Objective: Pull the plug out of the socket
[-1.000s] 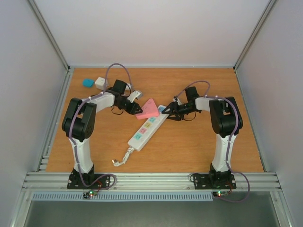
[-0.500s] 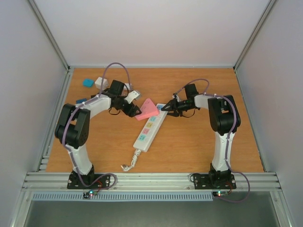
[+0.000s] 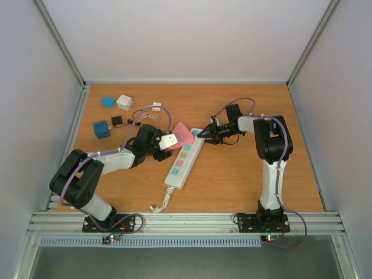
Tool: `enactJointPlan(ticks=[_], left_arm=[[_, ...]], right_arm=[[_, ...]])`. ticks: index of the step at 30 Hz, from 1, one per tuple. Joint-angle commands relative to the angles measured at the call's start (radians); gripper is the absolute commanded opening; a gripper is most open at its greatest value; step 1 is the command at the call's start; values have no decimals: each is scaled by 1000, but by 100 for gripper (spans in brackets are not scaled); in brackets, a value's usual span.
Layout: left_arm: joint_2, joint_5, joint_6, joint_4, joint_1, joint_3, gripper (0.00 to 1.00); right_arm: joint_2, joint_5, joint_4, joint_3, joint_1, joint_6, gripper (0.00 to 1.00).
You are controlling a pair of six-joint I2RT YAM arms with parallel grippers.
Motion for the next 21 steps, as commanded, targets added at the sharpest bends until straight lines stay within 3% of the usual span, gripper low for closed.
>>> enactJointPlan(ticks=[1, 8, 21], left_arm=[[-4, -152, 118, 329, -62, -74, 85], [98, -323, 185, 563, -197, -135, 85], [271, -483, 242, 692, -253, -144, 81]], right_arm=[[26, 51, -45, -2, 1, -66, 18], [23, 56, -47, 0, 1, -59, 17], [32, 77, -65, 3, 1, -76, 15]])
